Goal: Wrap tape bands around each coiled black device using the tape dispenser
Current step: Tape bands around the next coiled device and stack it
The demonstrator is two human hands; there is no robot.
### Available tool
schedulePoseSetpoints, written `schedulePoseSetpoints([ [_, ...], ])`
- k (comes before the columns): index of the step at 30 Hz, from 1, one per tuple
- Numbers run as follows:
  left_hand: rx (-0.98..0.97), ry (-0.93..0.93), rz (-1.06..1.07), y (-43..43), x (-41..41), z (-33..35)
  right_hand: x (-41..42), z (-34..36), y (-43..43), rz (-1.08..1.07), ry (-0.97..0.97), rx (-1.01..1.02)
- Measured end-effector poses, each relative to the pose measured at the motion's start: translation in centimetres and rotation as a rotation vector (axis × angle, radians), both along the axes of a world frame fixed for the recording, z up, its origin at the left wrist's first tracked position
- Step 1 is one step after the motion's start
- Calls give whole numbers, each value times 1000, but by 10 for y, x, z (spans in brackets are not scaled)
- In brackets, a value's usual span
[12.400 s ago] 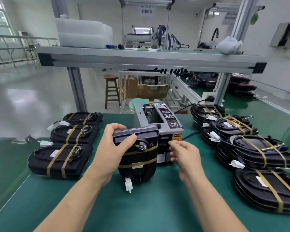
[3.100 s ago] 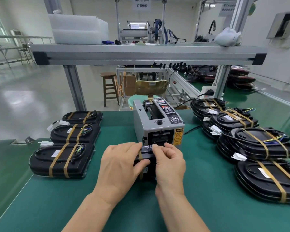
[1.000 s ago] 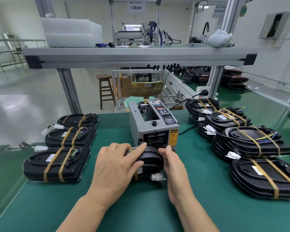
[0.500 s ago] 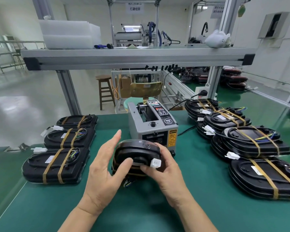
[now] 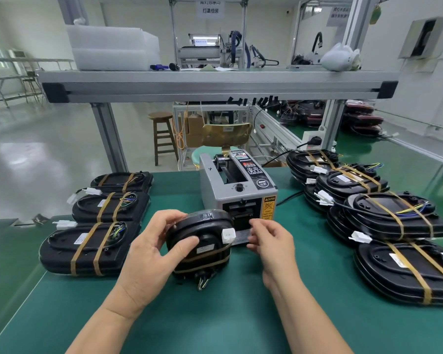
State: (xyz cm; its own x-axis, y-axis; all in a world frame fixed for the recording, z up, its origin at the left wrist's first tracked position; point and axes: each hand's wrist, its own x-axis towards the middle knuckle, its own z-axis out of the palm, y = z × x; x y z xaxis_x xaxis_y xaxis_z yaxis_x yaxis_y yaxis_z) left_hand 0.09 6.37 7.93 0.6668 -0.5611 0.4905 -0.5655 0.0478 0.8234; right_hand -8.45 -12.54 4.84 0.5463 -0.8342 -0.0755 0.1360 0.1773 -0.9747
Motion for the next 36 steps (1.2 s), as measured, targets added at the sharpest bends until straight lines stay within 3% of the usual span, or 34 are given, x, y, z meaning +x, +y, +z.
schedulePoseSetpoints([
  [10, 27, -76, 8, -1, -11, 7, 26, 18, -8, -129, 68, 177],
  [23, 1, -79, 73, -10, -18, 16, 32, 29, 2, -216, 239, 11],
  [27, -18, -135, 124, -14, -21, 16, 15, 40, 16, -174, -10, 206],
  [31, -103, -194, 159, -21, -25, 12, -4, 67, 55, 13, -260, 258],
  [36, -140, -184, 188, -23, -27, 6, -5, 70, 83, -27, -254, 192],
])
